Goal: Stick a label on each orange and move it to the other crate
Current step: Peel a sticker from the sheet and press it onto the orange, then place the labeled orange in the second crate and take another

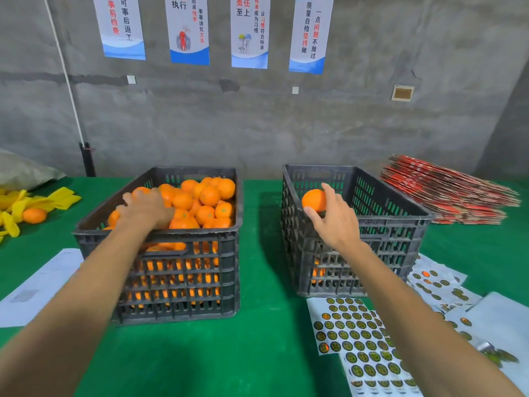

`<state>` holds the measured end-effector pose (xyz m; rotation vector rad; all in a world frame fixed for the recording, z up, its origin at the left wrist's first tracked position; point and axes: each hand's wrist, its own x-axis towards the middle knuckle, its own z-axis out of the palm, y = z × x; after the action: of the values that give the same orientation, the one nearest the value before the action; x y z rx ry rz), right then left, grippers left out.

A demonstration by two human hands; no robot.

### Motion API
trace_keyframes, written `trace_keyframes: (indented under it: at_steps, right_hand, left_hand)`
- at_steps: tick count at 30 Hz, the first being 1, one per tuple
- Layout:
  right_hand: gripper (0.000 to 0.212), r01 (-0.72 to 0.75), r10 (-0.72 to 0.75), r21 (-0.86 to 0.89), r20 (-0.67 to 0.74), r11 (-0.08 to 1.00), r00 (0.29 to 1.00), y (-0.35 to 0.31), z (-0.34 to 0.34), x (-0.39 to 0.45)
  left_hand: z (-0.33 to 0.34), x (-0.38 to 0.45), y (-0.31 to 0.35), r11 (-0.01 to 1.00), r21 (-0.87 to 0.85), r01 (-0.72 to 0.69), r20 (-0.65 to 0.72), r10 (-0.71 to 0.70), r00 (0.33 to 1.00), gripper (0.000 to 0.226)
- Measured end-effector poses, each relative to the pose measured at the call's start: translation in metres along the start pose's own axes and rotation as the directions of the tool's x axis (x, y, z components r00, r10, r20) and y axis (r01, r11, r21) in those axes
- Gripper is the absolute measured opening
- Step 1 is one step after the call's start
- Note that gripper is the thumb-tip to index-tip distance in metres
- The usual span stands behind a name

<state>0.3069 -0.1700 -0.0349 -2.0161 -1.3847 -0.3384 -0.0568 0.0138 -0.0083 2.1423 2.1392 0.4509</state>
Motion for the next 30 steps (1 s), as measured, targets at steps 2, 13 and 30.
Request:
trace_keyframes:
  at_steps: [2, 13, 30]
  right_hand:
    - [0.071, -0.127, 0.118, 0.129, 0.075, 0.983, 0.990, 0.002, -0.001, 0.005]
    - [0.054, -0.143, 0.165, -0.118, 0.204, 0.983, 0.965, 0.000, 0.002, 0.017]
    - [0.022, 0.483, -0.550, -0.312, -0.178, 0.818, 0.816, 0.045, 0.032, -0.054]
  left_hand:
    - [-0.005, 0.015, -0.033, 0.987, 0.114, 0.116, 0.119, -0.129, 0.984, 0.072]
    - [-0.005, 0.047, -0.068, 0.929, 0.370, -0.013, 0.101, -0.027, 0.994, 0.055]
    - [-0.002, 0.052, -0.062, 0.909, 0.417, -0.010, -0.005, 0.013, 1.000, 0.061]
